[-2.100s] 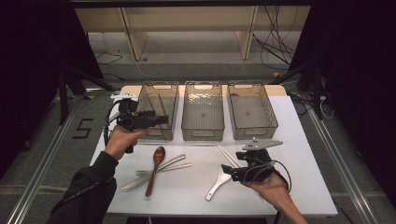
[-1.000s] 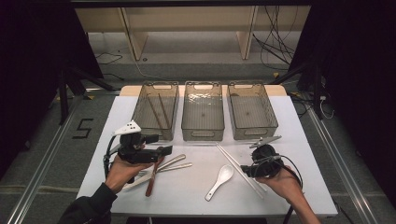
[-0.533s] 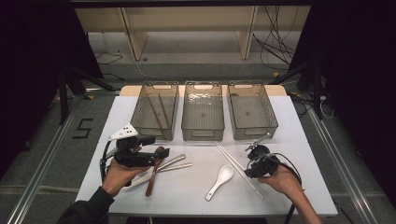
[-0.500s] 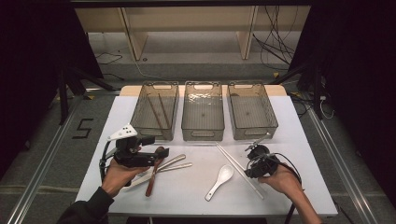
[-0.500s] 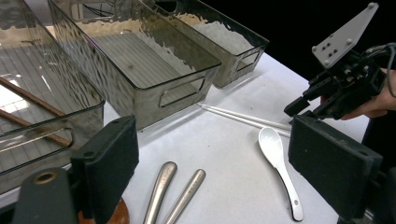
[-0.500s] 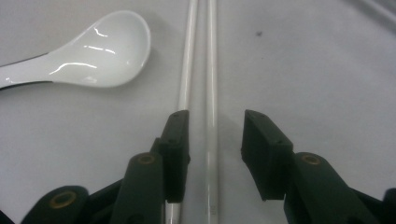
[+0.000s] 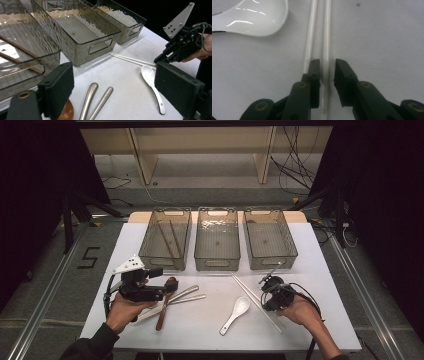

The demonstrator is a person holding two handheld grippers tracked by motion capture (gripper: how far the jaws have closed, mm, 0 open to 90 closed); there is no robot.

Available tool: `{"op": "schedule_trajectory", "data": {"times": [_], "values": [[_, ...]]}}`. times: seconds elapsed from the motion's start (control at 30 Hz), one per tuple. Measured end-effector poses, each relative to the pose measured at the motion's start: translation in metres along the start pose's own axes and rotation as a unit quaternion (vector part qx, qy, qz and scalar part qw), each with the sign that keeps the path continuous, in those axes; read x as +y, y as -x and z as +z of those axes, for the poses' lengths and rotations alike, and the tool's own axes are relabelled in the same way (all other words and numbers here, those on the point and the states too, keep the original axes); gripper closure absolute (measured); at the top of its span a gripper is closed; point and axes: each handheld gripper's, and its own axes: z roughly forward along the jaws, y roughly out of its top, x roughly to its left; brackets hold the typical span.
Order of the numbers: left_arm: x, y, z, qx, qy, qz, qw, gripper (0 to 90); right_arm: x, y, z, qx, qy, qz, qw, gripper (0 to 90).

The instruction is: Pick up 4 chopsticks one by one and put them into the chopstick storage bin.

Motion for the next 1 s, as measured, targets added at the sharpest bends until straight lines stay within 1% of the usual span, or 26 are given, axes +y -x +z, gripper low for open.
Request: {"op": "schedule_trajectory", "data": {"times": [0.17, 0.23, 0.4, 0.5, 0.73, 0.87, 0.97, 1.0], "values": [[-0.0011, 0.0002, 0.0015, -0.001, -0.002, -0.001, 1.0, 15.4, 0.0013, 0.0003, 0.0021, -0.005, -0.009, -0.007, 0.9999, 79.5], [-0.0011, 0.0002, 0.0018, -0.001, -0.002, -0.001, 1.0, 15.4, 0.0021, -0.0003, 0.0021, -0.007, -0.014, -0.006, 0.9999, 80.6], [-0.0015, 0.0004, 0.0022, -0.001, -0.004, 0.001, 1.0, 15.4, 0.0033, 0.002, 0.0026, -0.004, -0.018, -0.007, 0.9998, 83.2], [-0.0017, 0.001, 0.0028, -0.002, -0.003, 0.001, 1.0, 15.4, 0.0043, 0.0011, 0.0029, -0.007, -0.022, -0.009, 0.9997, 84.0], [-0.0026, 0.0006, 0.0037, -0.003, -0.005, 0.001, 1.0, 15.4, 0.0032, 0.0018, 0.0021, -0.004, -0.021, -0.013, 0.9997, 84.7], [-0.0036, -0.0001, 0.0045, -0.002, -0.009, 0.001, 1.0, 15.4, 0.0015, 0.0032, 0.0013, -0.004, -0.017, -0.021, 0.9996, 84.8], [-0.0038, 0.0005, 0.0048, -0.003, -0.009, 0.001, 1.0, 15.4, 0.0002, 0.0036, -0.0009, 0.001, -0.014, -0.016, 0.9998, 84.9], [-0.0039, 0.0004, 0.0049, -0.002, -0.009, 0.001, 1.0, 15.4, -0.0001, 0.0042, -0.0018, 0.002, -0.011, -0.018, 0.9998, 84.9]]}}
